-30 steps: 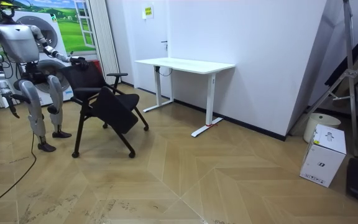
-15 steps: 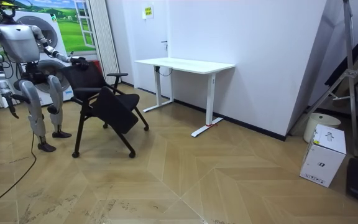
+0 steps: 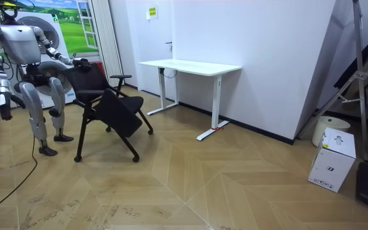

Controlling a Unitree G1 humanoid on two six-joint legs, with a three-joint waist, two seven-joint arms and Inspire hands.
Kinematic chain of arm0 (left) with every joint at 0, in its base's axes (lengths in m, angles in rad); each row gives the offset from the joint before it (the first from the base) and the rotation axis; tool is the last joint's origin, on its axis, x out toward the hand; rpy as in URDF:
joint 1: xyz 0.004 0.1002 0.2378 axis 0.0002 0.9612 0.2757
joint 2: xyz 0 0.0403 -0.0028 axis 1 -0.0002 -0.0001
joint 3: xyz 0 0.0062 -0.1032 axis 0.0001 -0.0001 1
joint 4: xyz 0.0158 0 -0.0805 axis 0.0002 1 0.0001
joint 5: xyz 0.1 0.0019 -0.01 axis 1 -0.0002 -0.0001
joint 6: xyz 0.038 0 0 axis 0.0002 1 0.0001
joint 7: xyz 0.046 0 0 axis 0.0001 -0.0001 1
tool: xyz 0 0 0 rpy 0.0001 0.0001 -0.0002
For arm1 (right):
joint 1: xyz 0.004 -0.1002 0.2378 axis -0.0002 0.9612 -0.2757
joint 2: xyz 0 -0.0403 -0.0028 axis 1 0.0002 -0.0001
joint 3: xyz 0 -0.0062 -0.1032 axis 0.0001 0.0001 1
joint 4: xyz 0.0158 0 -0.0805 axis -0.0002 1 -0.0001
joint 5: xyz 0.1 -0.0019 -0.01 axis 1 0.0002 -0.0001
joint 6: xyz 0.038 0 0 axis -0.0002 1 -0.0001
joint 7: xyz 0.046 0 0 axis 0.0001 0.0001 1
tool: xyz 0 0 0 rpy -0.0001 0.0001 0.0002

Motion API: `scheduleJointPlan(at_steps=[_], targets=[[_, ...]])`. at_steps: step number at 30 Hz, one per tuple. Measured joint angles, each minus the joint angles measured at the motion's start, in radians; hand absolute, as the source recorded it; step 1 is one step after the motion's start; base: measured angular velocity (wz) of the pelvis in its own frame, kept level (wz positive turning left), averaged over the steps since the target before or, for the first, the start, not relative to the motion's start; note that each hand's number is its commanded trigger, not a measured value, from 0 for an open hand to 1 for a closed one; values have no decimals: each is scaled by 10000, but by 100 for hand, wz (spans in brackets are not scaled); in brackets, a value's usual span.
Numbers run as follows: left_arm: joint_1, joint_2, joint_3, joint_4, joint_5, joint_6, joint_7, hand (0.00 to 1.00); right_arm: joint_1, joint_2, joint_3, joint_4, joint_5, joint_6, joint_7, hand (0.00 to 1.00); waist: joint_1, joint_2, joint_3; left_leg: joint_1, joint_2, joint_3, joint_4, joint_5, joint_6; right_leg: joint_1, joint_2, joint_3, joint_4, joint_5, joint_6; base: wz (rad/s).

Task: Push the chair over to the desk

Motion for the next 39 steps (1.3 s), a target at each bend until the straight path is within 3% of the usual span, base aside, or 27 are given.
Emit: scheduleJointPlan(at_steps=[4, 9, 20, 27, 32, 39], targets=[[157, 40, 76, -450, 177, 116, -230, 100, 41, -214, -489, -1511, -1470, -100, -669, 0, 108, -125, -56, -1, 13, 27, 12, 2, 0, -6, 10, -17, 89, 22, -27, -3], [189, 93, 10, -569, 187, 139, -281, 100, 42, -267, -341, -3409, -3179, -173, -1175, 0, 176, -142, -65, 44, 19, 40, 10, 3, -1, 19, 12, 5, 90, 26, -34, -1], [119, 171, 33, -1247, 197, 335, -1200, 100, 485, -266, -138, -6608, -4729, -157, -1367, 0, 448, -138, -102, -114, 25, 103, 12, 3, -1, -146, 21, 46, 99, 27, -36, 0], [114, 286, 85, -1441, 176, 308, -1577, 100, 526, -415, 94, -7697, -5128, -209, -1298, 0, 525, -138, -119, -122, 36, 120, 13, 3, -2, -158, 28, 43, 90, 33, -45, 0], [111, 306, 80, -1457, 141, 239, -1621, 100, 515, -1141, 513, -8451, -5126, -357, -1095, 0, 600, -142, -117, -113, 50, 82, 12, 3, -2, -135, 37, 26, 88, 35, -48, 0], [18, 356, 76, -1458, 138, 195, -1681, 100, 515, -1259, 848, -9010, -5262, -390, -601, 0, 680, -225, -63, -92, 64, 85, 8, 3, -2, -133, 55, 45, 95, 44, -62, -2]])
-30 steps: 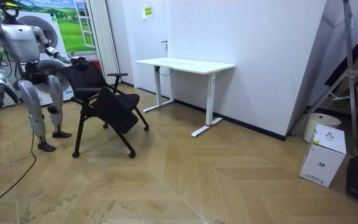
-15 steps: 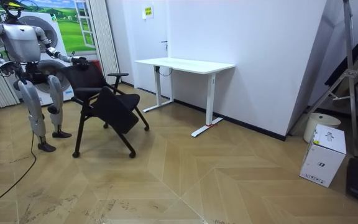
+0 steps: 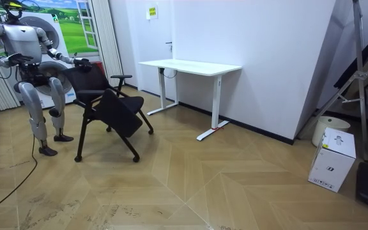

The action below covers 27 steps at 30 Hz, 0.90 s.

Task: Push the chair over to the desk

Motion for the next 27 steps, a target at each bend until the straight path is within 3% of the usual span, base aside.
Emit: scheduleJointPlan(at_steps=[24, 27], targets=[[-341, 277, -35, 74, 13, -453, -106, 100, -441, -186, 872, -411, -1168, -203, 1272, 0, 378, -181, 44, -150, 18, -20, 3, 1, -2, -155, 8, -29, 22, 11, -18, 0], [-369, 287, -36, 124, 13, -466, -122, 100, -571, -191, 882, -589, -1298, -368, 1288, 0, 384, -203, 49, -114, 18, -22, 3, 1, -2, -106, 9, -33, 1, 11, -18, 0]])
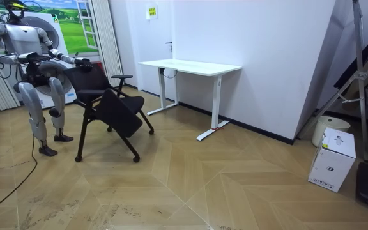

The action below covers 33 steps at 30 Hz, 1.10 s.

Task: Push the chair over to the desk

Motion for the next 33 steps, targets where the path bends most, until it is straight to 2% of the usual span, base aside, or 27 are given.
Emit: scheduleJointPlan(at_steps=[7, 12, 16, 19, 27, 33], targets=[[-196, 42, -128, 180, 0, -116, 24, 100, -92, -231, 503, -317, -522, -81, 11, 0, 146, -31, 19, 16, 5, -11, 1, 0, 0, 21, 1, -25, -19, 2, -3, 0], [-390, 87, -194, 503, 2, -373, 165, 100, -429, -676, 1101, -750, -528, -162, 184, 0, 232, -31, 22, 16, 11, -42, 1, 1, -2, 39, 2, -48, -17, 2, -3, 1], [-640, 94, -393, 629, 5, -368, 162, 100, -711, -726, 1404, -1024, -534, -171, 209, 0, 403, -73, 47, -1, 9, -41, 1, 1, -2, 22, 5, -49, -13, 2, -3, 0], [-743, 125, -541, 633, 10, -364, 147, 100, -838, -763, 1493, -1104, -535, -247, 267, 0, 472, -126, 38, -15, 5, -64, 1, 1, -2, 23, -2, -68, -14, 2, -3, 3], [-914, 187, -870, 600, 9, -182, 103, 100, -1242, -826, 1523, -1113, -521, -147, 339, 0, 463, -225, 8, -49, -2, -306, 1, 1, -3, 84, -32, -294, -20, 1, -2, 8], [-976, 197, -969, 616, 9, -158, 91, 100, -1532, -836, 2281, -1113, -465, -83, 499, 0, 532, -268, 5, -29, 2, -323, 0, 2, -3, 113, -33, -307, -23, 1, -2, 0]])
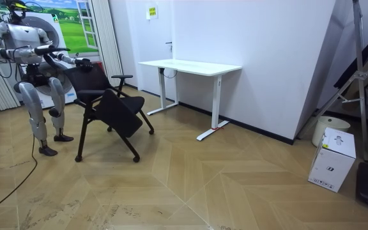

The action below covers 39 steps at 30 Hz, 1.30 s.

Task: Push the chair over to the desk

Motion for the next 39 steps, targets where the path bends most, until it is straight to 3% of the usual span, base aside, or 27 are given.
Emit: scheduleJointPlan(at_steps=[14, 25, 39], targets=[[-378, -40, -464, 117, 16, -54, -73, 100, -55, 39, 558, 648, 55, -18, 599, 0, 424, -57, 50, 24, 4, -140, -2, 0, 0, 172, 5, -42, -187, 0, 0, 2], [-472, -33, -561, 151, 19, -53, -74, 100, -123, 81, 791, 887, -18, 149, 848, 0, 433, -71, 80, -23, -5, -249, -3, 0, 0, 274, -3, -101, -328, 0, 0, 2], [-476, -171, -615, 148, 10, -47, -78, 100, -122, 148, 1240, 1773, -293, 378, 1356, 0, 428, 103, 63, -138, -18, -452, 59, 0, 0, 278, -38, -313, -348, -1, 1, 4]])
